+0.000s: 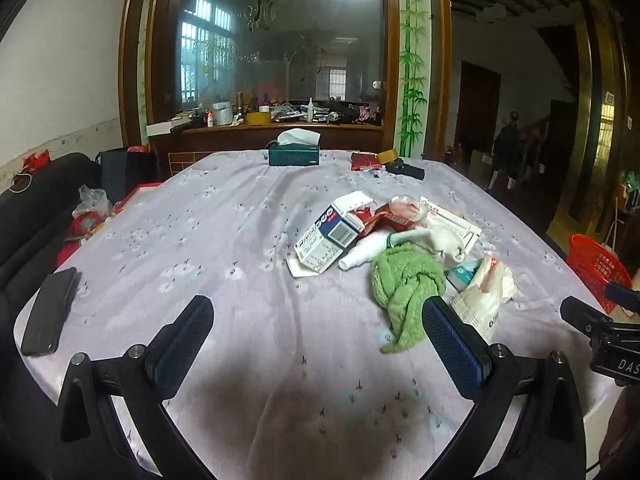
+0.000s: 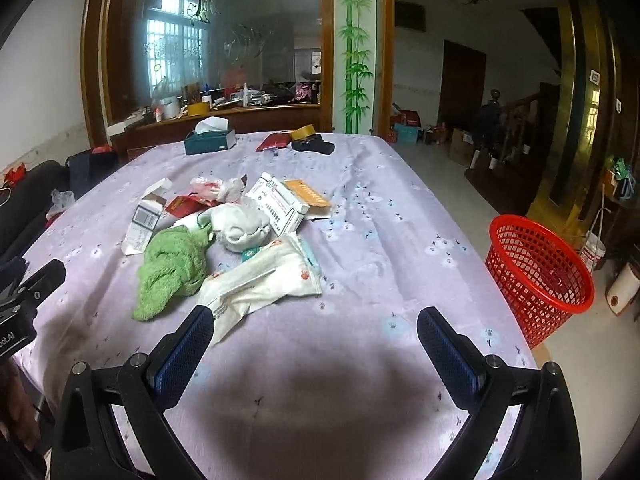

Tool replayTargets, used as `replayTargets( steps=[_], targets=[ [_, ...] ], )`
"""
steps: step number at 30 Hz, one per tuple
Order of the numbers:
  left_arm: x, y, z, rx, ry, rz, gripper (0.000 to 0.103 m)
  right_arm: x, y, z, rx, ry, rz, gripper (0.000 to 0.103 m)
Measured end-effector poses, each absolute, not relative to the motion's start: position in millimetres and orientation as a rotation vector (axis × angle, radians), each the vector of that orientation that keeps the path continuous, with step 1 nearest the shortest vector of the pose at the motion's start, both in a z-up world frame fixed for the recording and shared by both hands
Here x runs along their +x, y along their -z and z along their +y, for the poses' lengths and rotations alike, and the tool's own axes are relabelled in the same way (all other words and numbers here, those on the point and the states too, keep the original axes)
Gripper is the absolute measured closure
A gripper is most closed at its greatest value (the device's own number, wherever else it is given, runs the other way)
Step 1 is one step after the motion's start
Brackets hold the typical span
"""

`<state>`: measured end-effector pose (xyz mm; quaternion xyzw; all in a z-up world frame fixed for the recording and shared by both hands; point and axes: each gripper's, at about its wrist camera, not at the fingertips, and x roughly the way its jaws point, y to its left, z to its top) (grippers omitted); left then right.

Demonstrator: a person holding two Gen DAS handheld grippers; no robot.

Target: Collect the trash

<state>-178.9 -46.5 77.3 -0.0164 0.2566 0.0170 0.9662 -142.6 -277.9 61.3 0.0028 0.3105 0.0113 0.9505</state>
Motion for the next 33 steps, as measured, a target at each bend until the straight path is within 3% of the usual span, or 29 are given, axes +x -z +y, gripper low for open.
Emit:
replayTargets(
  steps=[33],
  targets=[
    [-183.1, -67.6, -50.5, -0.004, 0.000, 0.566, 0.000, -152.2, -61.5, -268.0, -0.027, -0.035, 0.624, 0.000]
  ],
)
